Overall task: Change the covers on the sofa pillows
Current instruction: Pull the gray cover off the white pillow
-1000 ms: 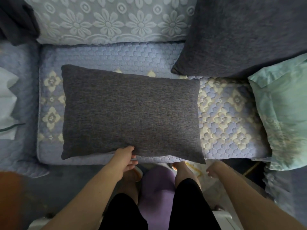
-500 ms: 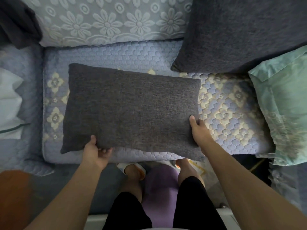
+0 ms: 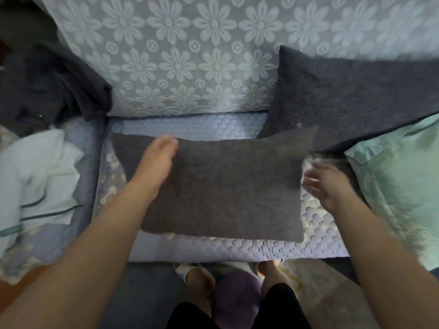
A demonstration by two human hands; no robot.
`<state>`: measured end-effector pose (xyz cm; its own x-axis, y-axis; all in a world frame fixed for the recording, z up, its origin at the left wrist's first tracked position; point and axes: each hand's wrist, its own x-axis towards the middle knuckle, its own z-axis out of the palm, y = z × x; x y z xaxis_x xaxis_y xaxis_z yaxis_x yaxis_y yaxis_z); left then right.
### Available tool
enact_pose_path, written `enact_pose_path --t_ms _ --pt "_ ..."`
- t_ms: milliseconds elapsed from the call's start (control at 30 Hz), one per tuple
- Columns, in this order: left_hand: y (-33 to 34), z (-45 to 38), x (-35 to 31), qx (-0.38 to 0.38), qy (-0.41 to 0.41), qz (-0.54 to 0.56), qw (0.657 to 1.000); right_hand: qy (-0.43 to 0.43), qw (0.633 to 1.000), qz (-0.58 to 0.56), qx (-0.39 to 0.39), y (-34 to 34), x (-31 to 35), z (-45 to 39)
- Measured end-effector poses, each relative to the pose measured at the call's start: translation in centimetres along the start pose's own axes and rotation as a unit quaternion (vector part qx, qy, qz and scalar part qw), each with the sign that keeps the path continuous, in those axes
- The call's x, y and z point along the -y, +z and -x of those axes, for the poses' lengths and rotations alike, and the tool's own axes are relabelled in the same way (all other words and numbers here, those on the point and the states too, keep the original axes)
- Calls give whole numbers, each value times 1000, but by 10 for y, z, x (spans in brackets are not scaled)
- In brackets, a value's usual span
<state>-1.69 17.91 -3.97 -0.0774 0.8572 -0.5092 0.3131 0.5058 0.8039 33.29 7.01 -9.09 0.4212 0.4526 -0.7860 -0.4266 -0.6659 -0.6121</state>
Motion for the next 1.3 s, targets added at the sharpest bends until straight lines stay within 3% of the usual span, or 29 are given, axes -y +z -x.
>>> enact_pose_path --t_ms 33,100,167,200,300,367,433,533,600,667,733,800,867,1000,1067,1133,1200,1233,1300 --pt "11 -10 20 44 16 -125 991 -9 998 61 10 7 -13 -13" --pt "25 -20 73 142 17 -346 927 -1 982 182 44 19 -41 -31" --pt "29 -16 117 155 17 -513 844 -6 963 263 54 26 -65 -42" --pt "29 -16 133 148 6 -540 828 -11 958 282 43 27 -73 -48" --pt "25 -9 163 193 -66 -491 847 34 964 263 25 31 -86 -61" --pt "20 -2 175 219 -43 -518 825 46 976 211 3 36 -89 -71" --pt "14 -6 171 156 30 -549 821 6 983 182 -22 46 -83 -81" --pt "9 -42 145 -27 151 -497 854 -44 981 181 -59 68 -72 -101" --pt "11 -82 130 -117 217 -493 834 -53 975 188 -104 83 -70 -118" --pt "22 -124 128 -162 254 -490 818 -72 961 217 -155 96 -79 -139" --pt "42 -154 140 -185 228 -453 842 -94 942 242 -214 104 -94 -163" --pt "61 -167 163 -224 239 -441 836 -117 927 240 -264 108 -106 -185" --pt "67 -169 187 -274 278 -425 817 -139 928 210 -276 107 -116 -199" --pt "67 -171 210 -314 346 -281 838 -213 922 175 -272 106 -129 -207" --pt "60 -176 203 -343 312 -210 861 -244 917 178 -260 110 -132 -200" --pt "32 -184 200 -354 172 -193 899 -285 914 147 -249 109 -138 -185" --pt "-2 -178 203 -267 13 -206 941 -308 910 146 -236 101 -146 -162" --pt "-15 -167 205 -224 -14 -213 951 -317 909 142 -229 95 -148 -148" --pt "-30 -129 211 -201 31 -216 955 -341 909 137 -196 81 -149 -107"
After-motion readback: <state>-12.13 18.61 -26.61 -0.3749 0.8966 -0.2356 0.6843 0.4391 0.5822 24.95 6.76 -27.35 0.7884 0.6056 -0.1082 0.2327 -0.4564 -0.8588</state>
